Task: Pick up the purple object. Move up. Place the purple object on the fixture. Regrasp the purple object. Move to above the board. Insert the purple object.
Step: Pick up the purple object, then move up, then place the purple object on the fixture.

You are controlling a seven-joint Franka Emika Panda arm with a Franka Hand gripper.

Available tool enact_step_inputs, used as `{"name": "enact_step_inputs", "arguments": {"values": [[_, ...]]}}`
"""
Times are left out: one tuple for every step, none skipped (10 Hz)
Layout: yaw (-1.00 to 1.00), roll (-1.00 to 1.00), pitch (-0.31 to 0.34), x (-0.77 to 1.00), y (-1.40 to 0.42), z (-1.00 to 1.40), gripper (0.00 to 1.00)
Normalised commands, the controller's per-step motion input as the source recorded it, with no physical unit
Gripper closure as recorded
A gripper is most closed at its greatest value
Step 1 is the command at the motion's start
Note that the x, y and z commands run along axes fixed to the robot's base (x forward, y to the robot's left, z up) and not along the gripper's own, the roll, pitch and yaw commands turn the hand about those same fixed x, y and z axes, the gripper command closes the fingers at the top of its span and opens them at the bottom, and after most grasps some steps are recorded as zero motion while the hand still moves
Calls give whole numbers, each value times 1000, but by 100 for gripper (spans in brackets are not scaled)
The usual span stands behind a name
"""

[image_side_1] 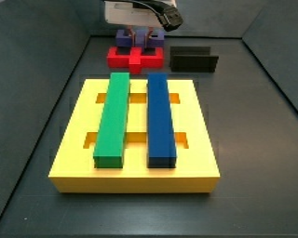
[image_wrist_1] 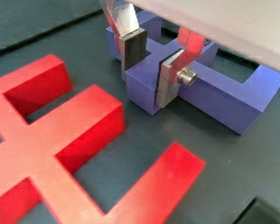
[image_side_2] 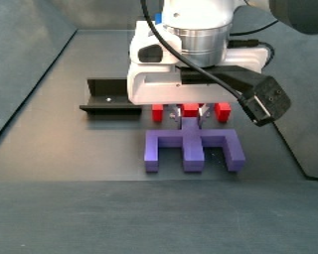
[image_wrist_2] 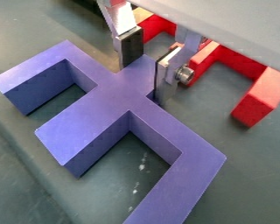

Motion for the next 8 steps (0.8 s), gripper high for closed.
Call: {"name": "enact_step_inputs", "arguments": {"values": [[0,0,0,0,0,0,100],[0,0,0,0,0,0,100],[0,0,0,0,0,0,100],[0,0,0,0,0,833,100],[-49,4,6,-6,18,832,100],[-49,7,48,-48,10,495,100],[-40,17,37,-20,20,298,100],[0,109,71,-6,0,-206,100]]}}
